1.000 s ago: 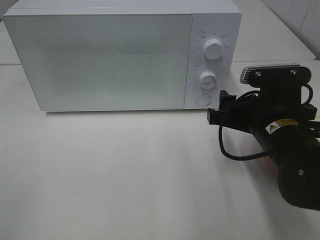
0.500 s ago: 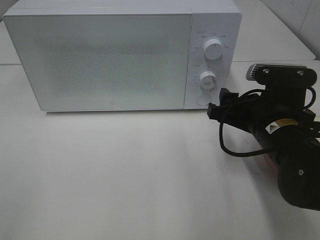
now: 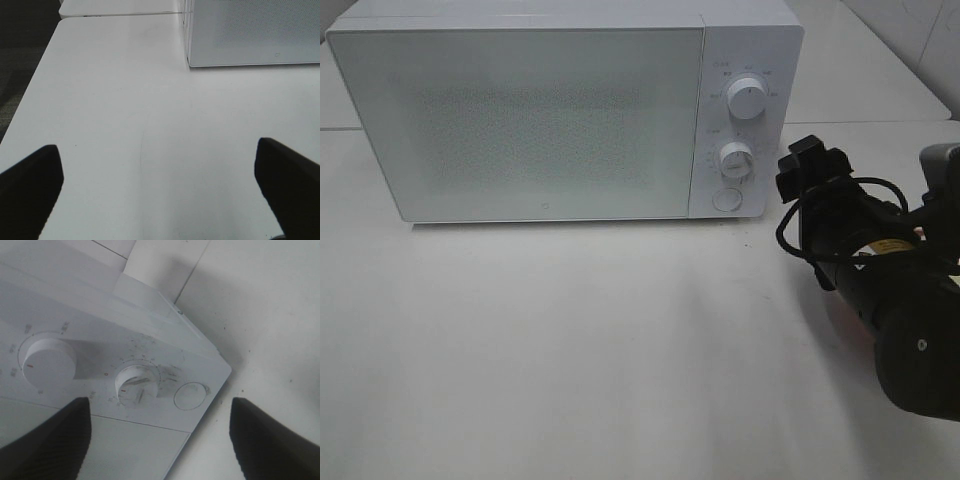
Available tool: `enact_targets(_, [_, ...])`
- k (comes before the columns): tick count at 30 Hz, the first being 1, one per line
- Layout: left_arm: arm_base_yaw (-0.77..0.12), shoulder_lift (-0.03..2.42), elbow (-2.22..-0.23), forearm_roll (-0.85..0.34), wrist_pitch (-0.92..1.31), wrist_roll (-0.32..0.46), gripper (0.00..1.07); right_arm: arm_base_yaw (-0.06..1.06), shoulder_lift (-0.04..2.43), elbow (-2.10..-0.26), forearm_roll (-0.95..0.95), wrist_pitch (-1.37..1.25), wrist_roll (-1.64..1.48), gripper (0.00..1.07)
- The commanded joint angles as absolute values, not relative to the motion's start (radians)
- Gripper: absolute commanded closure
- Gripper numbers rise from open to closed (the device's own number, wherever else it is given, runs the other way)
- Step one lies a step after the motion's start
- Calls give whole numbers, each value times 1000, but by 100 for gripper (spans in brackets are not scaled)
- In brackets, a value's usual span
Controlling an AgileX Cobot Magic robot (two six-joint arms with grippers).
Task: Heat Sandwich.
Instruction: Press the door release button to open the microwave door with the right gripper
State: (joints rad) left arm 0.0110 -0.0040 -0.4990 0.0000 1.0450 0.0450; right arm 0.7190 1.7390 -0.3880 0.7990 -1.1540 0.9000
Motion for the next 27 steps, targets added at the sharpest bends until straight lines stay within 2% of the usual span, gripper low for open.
enact_targets(1, [13, -31, -494, -10, 1028, 42, 3, 724, 1736, -397, 792, -1113, 1089, 37])
enact_targets(4, [13, -31, -494, -10, 1028, 42, 3, 724, 1736, -397, 792, -1051, 1189, 45])
enact_targets(5, [13, -31, -494, -10, 1028, 42, 3, 724, 1736, -397, 792, -1051, 1189, 45])
enact_targets(8, [13, -31, -494, -10, 1028, 42, 3, 724, 1736, -397, 792, -996, 1233, 58])
enact_targets(9, [13, -31, -494, -10, 1028, 42, 3, 724, 1736, -397, 792, -996, 1233, 58])
enact_targets(10, [13, -31, -494, -10, 1028, 42, 3, 724, 1736, -397, 792, -968, 1257, 69])
enact_targets(13, [13, -31, -494, -10, 1028, 42, 3, 724, 1736, -397, 791, -952, 1269, 91])
enact_targets(14, [13, -31, -494, -10, 1028, 42, 3, 724, 1736, -397, 791, -952, 1269, 91])
enact_targets(15, [13, -31, -494, -10, 1028, 42, 3, 724, 1736, -397, 783, -953, 1269, 104])
enact_targets(16, [13, -31, -494, -10, 1028, 42, 3, 724, 1736, -397, 777, -956, 1269, 107])
enact_targets(27, [13, -31, -494, -10, 1028, 42, 3, 721, 1738, -397, 731, -956, 1269, 106])
